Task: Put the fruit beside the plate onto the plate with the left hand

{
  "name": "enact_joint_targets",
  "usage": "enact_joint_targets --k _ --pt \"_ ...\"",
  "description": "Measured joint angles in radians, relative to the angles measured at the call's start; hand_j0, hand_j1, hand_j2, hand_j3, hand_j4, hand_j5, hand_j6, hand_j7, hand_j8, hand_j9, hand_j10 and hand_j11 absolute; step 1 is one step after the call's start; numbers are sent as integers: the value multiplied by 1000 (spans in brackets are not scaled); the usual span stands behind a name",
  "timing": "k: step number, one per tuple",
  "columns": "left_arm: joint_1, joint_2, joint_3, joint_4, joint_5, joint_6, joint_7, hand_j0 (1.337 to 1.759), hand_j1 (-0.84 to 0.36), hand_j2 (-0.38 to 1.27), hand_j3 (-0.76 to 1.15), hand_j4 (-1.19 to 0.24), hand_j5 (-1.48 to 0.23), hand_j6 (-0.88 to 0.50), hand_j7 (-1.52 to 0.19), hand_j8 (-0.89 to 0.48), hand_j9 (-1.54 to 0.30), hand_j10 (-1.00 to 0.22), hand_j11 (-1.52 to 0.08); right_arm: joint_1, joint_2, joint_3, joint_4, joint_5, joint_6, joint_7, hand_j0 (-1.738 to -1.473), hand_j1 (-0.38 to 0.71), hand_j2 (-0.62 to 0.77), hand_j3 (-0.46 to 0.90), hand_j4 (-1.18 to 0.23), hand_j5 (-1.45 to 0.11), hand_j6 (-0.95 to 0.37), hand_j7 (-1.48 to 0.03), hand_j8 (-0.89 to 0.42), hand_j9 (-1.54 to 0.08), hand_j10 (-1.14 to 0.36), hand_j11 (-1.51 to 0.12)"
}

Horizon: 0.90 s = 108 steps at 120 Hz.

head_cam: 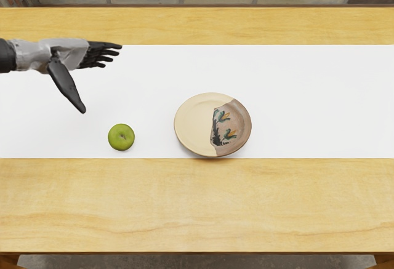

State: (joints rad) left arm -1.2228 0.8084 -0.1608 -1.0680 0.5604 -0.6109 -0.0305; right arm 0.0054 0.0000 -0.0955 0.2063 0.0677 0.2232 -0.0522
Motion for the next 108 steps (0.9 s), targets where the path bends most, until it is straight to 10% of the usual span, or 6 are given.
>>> enact_joint_targets --k 26,43,67,108 --pt "-21 60 -3 -4 -37 0 24 1658 349 2 0 -4 -1 -4 -1 -4 -1 -3 -1 0 0 3 -3 0 -1 0 -1658 -333 -3 0 -13 -17 -13 -17 -13 -17 -13 -17" --pt "-139 -11 -6 -11 -19 0 313 1658 349 1 0 -4 -1 -4 -1 -4 0 -3 0 2 0 4 -3 0 -1 0 -1658 -333 -3 0 -13 -17 -13 -17 -13 -17 -13 -17" --pt "-171 -95 -7 -60 110 0 569 1658 349 0 0 -3 -1 -4 0 -4 0 -3 0 4 0 5 -4 0 -1 0 -1658 -333 -3 0 -13 -17 -13 -17 -13 -17 -13 -17" --pt "-105 -187 -6 -359 304 5 639 1658 349 0 0 -3 0 -4 0 -3 0 -2 0 5 0 6 -4 0 -1 0 -1658 -333 -3 0 -13 -17 -13 -17 -13 -17 -13 -17"
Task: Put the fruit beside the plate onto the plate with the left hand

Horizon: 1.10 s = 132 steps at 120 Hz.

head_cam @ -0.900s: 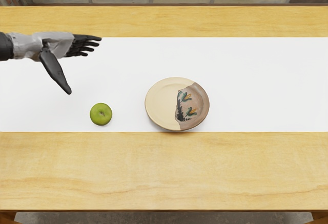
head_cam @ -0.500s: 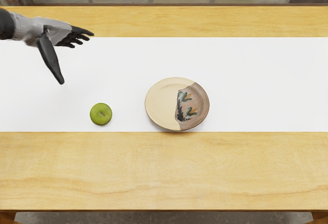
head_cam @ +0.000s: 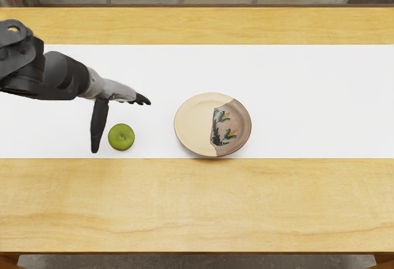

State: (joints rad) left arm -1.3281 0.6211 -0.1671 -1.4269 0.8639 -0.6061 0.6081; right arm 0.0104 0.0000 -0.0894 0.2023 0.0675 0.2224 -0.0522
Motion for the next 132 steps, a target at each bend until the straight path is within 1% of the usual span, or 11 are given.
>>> enact_joint_targets --k 6,17,34,48,57,61,72,85,93,112,132 --pt "19 -24 2 -10 62 34 1 1658 349 0 0 -3 0 -4 0 -3 0 -2 0 0 0 0 0 0 0 0 -1658 -333 -3 0 -13 -17 -13 -17 -13 -17 -13 -17" --pt "56 -29 5 -18 134 129 2 1658 349 0 0 -3 -1 -3 0 -3 0 -2 0 0 0 -1 0 0 0 0 -1658 -333 -3 0 -13 -17 -13 -17 -13 -17 -13 -17" --pt "138 -28 5 -43 175 241 3 1658 311 7 0 -35 -42 -36 -42 -36 -42 -35 -42 0 0 -1 0 0 0 0 -1658 -333 -3 0 -13 -17 -13 -17 -13 -17 -13 -17" --pt "153 -22 6 -83 195 287 3 1658 261 16 0 -77 -97 -78 -96 -78 -96 -76 -96 0 0 -1 0 0 0 0 -1658 -333 -3 0 -13 -17 -13 -17 -13 -17 -13 -17" --pt "233 -26 6 -95 275 354 3 1658 240 19 0 -94 -119 -95 -119 -95 -119 -94 -119 0 0 -1 0 0 0 0 -1658 -333 -3 0 -13 -17 -13 -17 -13 -17 -13 -17" --pt "252 -26 5 -106 315 390 3 1658 235 21 0 -99 -125 -101 -125 -100 -125 -99 -125 0 0 -1 0 0 0 0 -1658 -333 -3 0 -13 -17 -13 -17 -13 -17 -13 -17" --pt "256 -11 5 -139 381 464 3 1658 224 23 0 -109 -138 -110 -137 -110 -137 -109 -137 0 0 -1 0 0 0 0 -1658 -333 -3 0 -13 -17 -13 -17 -13 -17 -13 -17" --pt "257 -17 4 -165 410 505 3 1658 208 26 0 -123 -155 -124 -155 -123 -155 -122 -154 0 0 -1 0 0 0 0 -1658 -333 -3 0 -13 -17 -13 -17 -13 -17 -13 -17" --pt "275 -23 4 -173 413 515 3 1658 178 31 0 -147 -187 -149 -187 -148 -187 -147 -187 0 0 -1 0 0 0 0 -1658 -333 -3 0 -13 -17 -13 -17 -13 -17 -13 -17" --pt "277 -15 5 -190 416 522 3 1658 83 47 0 -227 -291 -229 -291 -228 -291 -227 -291 0 0 -1 0 0 0 0 -1658 -333 -3 0 -13 -17 -13 -17 -13 -17 -13 -17" --pt "277 19 22 -231 416 514 3 1658 11 59 0 -287 -369 -288 -369 -288 -369 -286 -368 0 0 0 0 0 0 0 -1658 -333 -3 0 -13 -17 -13 -17 -13 -17 -13 -17"
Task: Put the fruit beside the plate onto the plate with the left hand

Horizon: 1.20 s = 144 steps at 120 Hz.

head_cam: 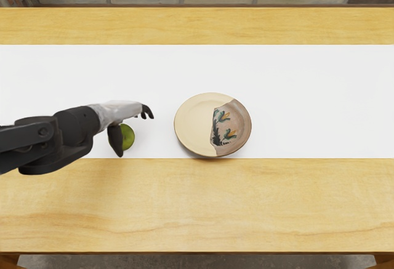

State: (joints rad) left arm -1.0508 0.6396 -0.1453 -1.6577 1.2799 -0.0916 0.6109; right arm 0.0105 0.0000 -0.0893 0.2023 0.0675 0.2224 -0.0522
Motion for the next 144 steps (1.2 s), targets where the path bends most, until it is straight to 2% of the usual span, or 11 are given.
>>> enact_joint_targets --k 25,54,89,110,144 --pt "0 15 27 -15 5 0 0 1658 -23 65 0 -315 -406 -316 -405 -316 -405 -315 -405 0 0 0 0 0 0 0 -1658 -333 -3 0 -13 -17 -13 -17 -13 -17 -13 -17" --pt "0 11 39 -7 66 28 0 1658 -37 68 0 -327 -421 -328 -421 -328 -421 -326 -420 0 0 0 2 0 0 0 -1658 -333 -3 0 -13 -17 -13 -17 -13 -17 -13 -17" --pt "-17 3 107 13 95 14 0 1658 -41 69 0 -331 -426 -332 -426 -332 -426 -331 -426 0 0 0 4 0 0 0 -1658 -333 -3 0 -13 -17 -13 -17 -13 -17 -13 -17" --pt "-16 2 113 39 131 14 0 1658 -46 70 0 -335 -431 -336 -431 -336 -431 -334 -431 0 0 0 5 0 0 0 -1658 -333 -3 0 -13 -17 -13 -17 -13 -17 -13 -17" --pt "-15 -5 106 52 143 18 0 1658 -120 82 0 -396 -511 -397 -511 -397 -511 -396 -511 0 0 -1 5 0 0 0 -1658 -333 -3 0 -13 -17 -13 -17 -13 -17 -13 -17"
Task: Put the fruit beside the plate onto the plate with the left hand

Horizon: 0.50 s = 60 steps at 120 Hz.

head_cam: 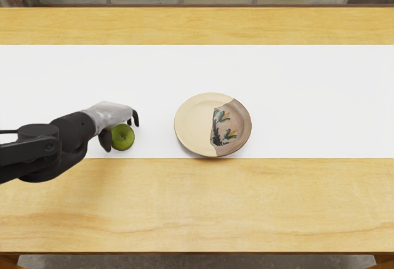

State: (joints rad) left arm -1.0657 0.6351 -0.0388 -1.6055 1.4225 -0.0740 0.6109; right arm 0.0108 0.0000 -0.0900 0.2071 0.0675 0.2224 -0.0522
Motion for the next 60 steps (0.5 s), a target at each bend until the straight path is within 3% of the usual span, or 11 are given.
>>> enact_joint_targets --k 44,60 --pt "6 -22 0 1 -1 -2 0 1658 -145 89 0 -414 -541 -415 -540 -415 -540 -414 -540 0 0 1 0 0 0 0 -1658 -333 -3 0 -13 -17 -13 -17 -13 -17 -13 -17" --pt "7 -39 3 1 -5 -2 0 1658 -206 117 0 -436 -574 -437 -573 -437 -573 -436 -573 0 0 1 -1 0 0 0 -1658 -333 -3 0 -13 -17 -13 -17 -13 -17 -13 -17"
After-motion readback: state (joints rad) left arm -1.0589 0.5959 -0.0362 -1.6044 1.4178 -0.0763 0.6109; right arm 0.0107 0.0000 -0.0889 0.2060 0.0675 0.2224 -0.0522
